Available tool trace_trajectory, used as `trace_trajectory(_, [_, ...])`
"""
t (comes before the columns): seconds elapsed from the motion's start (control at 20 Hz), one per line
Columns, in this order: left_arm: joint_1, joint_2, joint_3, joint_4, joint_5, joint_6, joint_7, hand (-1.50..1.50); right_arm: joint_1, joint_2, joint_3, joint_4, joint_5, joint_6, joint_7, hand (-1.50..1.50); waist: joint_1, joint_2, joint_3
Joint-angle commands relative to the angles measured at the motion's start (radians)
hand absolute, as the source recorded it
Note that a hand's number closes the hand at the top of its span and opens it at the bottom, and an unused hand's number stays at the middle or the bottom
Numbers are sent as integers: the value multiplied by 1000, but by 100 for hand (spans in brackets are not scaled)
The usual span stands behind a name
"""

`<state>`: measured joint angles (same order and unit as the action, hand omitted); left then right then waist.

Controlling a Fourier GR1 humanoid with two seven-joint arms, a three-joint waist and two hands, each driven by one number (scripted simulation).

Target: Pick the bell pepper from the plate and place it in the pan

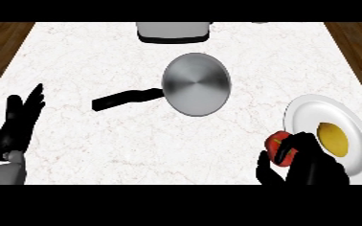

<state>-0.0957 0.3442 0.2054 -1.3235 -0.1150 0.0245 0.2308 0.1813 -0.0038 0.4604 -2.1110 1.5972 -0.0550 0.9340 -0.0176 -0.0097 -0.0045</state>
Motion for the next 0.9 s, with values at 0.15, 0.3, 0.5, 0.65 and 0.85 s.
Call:
trace_trajectory(0.15, [-52,-30,-30,21,-31,21,-11,0,-405,4,93,187,-18,29,389,150,37,15,4])
trace_trajectory(0.3, [-47,-12,-14,29,1,-20,-18,0,-483,4,63,296,-103,-69,430,150,48,17,4])
trace_trajectory(0.5, [-73,-33,-38,31,-33,10,-4,0,-580,4,-79,465,-201,-193,346,150,46,19,5])
trace_trajectory(0.65, [-60,-8,-22,-2,-3,-29,22,0,-683,4,-187,568,-278,-218,319,150,60,20,6])
trace_trajectory(0.85, [-48,-37,-31,31,-26,4,-23,0,-712,4,-231,815,-337,-384,228,150,57,23,5])
